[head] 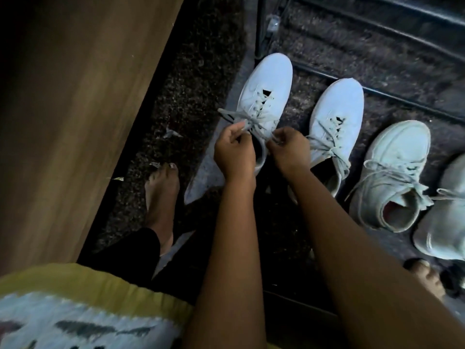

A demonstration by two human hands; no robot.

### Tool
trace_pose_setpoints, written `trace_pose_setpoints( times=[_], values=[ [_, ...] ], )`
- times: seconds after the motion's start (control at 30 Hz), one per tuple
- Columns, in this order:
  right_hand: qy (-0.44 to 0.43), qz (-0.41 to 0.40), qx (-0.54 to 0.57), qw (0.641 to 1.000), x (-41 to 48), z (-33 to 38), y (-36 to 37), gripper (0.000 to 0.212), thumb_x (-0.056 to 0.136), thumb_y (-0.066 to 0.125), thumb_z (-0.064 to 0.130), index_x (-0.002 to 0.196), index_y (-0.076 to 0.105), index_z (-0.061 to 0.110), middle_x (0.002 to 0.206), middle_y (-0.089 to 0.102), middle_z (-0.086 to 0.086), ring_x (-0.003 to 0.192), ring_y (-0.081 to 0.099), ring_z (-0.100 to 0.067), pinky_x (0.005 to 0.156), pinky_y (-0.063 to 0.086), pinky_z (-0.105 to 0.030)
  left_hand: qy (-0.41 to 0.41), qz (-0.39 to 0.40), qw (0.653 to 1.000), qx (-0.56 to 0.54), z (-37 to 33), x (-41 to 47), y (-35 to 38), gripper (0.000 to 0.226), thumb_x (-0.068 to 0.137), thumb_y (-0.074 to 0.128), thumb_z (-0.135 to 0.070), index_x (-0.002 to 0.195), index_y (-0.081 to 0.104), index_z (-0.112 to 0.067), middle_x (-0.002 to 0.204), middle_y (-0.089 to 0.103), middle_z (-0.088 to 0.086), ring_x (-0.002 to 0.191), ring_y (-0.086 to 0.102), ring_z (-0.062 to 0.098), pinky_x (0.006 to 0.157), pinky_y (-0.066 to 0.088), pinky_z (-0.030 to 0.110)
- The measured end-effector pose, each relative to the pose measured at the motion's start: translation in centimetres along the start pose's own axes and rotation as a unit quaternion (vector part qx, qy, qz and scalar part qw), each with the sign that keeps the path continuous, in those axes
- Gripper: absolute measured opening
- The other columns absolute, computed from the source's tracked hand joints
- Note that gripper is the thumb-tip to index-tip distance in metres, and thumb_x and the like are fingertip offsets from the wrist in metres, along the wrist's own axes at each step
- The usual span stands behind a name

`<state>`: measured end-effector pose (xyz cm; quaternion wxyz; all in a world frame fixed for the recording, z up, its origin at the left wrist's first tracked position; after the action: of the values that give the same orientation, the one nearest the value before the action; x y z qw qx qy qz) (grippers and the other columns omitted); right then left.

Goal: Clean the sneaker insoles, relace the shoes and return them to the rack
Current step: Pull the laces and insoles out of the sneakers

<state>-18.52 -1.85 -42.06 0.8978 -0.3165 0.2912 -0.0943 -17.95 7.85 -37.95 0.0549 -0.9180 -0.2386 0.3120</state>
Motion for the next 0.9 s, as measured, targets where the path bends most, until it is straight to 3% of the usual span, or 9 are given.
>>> trace_pose_setpoints(
  times=[0.1,0.23,0.37,0.5,0.57,0.63,0.7,0.8,0.9],
  values=[
    [-0.025,-0.020,-0.016,0.999,-0.4,0.2,-0.8,0.015,0.085,0.065,0.022,0.092,0.069,0.009,0.091,0.070,-0.008,0.083,0.062,-0.020,0.065,0.038,-0.023,-0.010,0.001,1.000,0.009,0.5,-0.3,-0.1,0.025,0.087,0.049,0.007,0.101,0.067,-0.004,0.105,0.067,0.011,0.090,0.058,0.012,0.076,0.045,0.015],
    [-0.054,0.009,0.073,0.996,-1.5,1.6,-3.2,0.012,0.081,0.072,0.025,0.076,0.070,0.014,0.066,0.064,-0.002,0.061,0.055,-0.011,0.062,0.045,-0.028,-0.035,0.014,0.999,0.003,0.3,-0.6,0.0,0.023,0.089,0.050,0.001,0.100,0.068,-0.008,0.102,0.069,0.007,0.089,0.062,0.014,0.080,0.047,0.021],
    [-0.092,0.053,0.103,0.989,-2.4,3.6,-6.1,0.017,0.084,0.069,0.020,0.075,0.072,0.005,0.066,0.066,-0.016,0.057,0.051,-0.014,0.055,0.042,-0.028,-0.078,0.036,0.996,-0.011,-0.3,-1.0,0.8,0.020,0.092,0.051,-0.009,0.104,0.067,-0.009,0.109,0.069,0.010,0.089,0.062,0.016,0.083,0.049,0.029],
    [-0.136,0.053,0.051,0.988,-2.5,5.0,-7.4,0.018,0.085,0.068,0.024,0.073,0.071,0.011,0.067,0.067,-0.012,0.061,0.060,-0.025,0.059,0.048,-0.032,-0.065,0.018,0.998,-0.003,0.2,-0.7,1.7,0.028,0.089,0.048,-0.004,0.110,0.065,-0.008,0.113,0.068,0.006,0.102,0.062,0.017,0.098,0.048,0.034],
    [-0.151,0.046,0.017,0.987,-2.4,5.3,-7.1,0.020,0.085,0.068,0.026,0.072,0.071,0.011,0.062,0.064,-0.005,0.060,0.058,-0.024,0.057,0.044,-0.032,-0.006,0.004,0.993,0.117,1.2,-0.4,1.5,0.039,0.087,0.044,-0.001,0.120,0.061,-0.014,0.122,0.061,0.007,0.116,0.053,0.022,0.106,0.037,0.035],
    [-0.141,0.031,0.009,0.989,-2.3,5.1,-6.7,0.020,0.085,0.067,0.026,0.070,0.069,0.013,0.057,0.056,0.004,0.056,0.051,-0.018,0.057,0.036,-0.027,0.078,-0.003,0.954,0.291,1.9,-1.0,1.0,0.050,0.086,0.046,-0.001,0.132,0.052,-0.021,0.133,0.050,0.006,0.127,0.038,0.025,0.106,0.025,0.032],
    [-0.114,0.013,0.013,0.993,-2.3,4.8,-6.7,0.021,0.086,0.065,0.027,0.067,0.063,0.018,0.055,0.052,0.008,0.054,0.047,-0.012,0.058,0.032,-0.025,0.122,0.005,0.929,0.349,2.3,-1.9,0.9,0.058,0.087,0.049,-0.002,0.139,0.042,-0.024,0.139,0.043,0.005,0.131,0.030,0.025,0.106,0.020,0.033],
    [-0.069,0.021,0.053,0.996,-2.4,4.6,-7.2,0.023,0.085,0.068,0.030,0.066,0.063,0.017,0.052,0.054,0.010,0.045,0.048,-0.003,0.055,0.036,-0.022,0.114,0.022,0.939,0.323,2.3,-1.6,1.3,0.054,0.089,0.049,-0.009,0.140,0.042,-0.028,0.139,0.044,0.003,0.131,0.032,0.023,0.108,0.018,0.036],
    [-0.047,0.046,0.094,0.993,-2.4,4.8,-7.7,0.024,0.083,0.070,0.030,0.067,0.066,0.013,0.055,0.062,0.004,0.046,0.050,0.001,0.059,0.046,-0.027,0.081,0.013,0.972,0.221,1.4,-0.8,1.6,0.037,0.091,0.049,-0.020,0.127,0.057,-0.022,0.128,0.055,0.005,0.120,0.047,0.022,0.106,0.032,0.039]
  ],
)
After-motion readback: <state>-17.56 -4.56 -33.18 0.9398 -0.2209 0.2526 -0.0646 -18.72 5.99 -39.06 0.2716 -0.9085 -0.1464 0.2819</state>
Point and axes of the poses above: each hand's wrist, its own x-axis towards the middle knuckle, its own y-axis out of the palm, z = x × y, the point moved 1 cm from there along x, towards the middle knuckle
